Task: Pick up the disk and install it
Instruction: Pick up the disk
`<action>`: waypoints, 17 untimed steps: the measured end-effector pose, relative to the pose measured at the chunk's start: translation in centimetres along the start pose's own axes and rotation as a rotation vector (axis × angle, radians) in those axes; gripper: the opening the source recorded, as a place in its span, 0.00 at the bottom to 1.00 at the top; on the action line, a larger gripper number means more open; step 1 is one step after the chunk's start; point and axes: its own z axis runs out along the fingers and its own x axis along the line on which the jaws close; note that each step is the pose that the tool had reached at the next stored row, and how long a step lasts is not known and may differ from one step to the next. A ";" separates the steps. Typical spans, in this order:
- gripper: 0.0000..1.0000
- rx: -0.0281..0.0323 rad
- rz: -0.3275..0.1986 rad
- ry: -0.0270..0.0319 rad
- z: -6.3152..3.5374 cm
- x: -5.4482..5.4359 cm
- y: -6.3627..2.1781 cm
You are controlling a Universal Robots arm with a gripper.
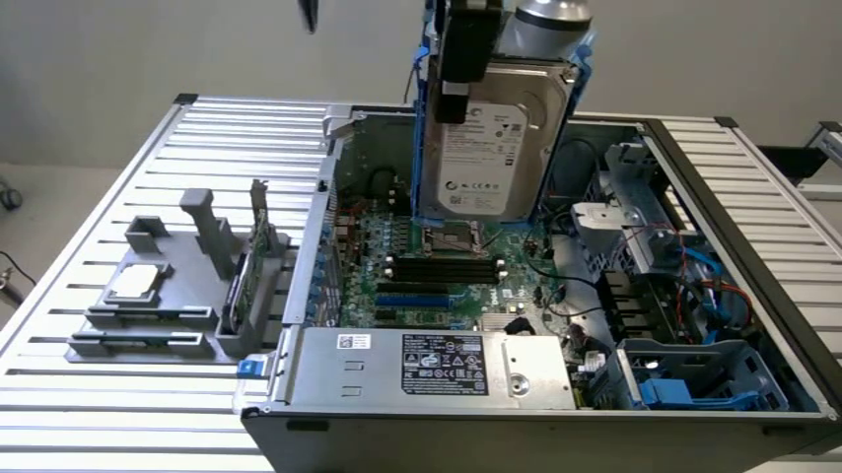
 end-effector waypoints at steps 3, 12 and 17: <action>0.33 0.0000 0.000 0.0000 -0.02 0.5 -1.36; 0.33 0.0000 0.000 0.0000 -0.06 2.3 -5.27; 0.33 0.0000 0.000 0.0000 -0.07 3.3 -7.29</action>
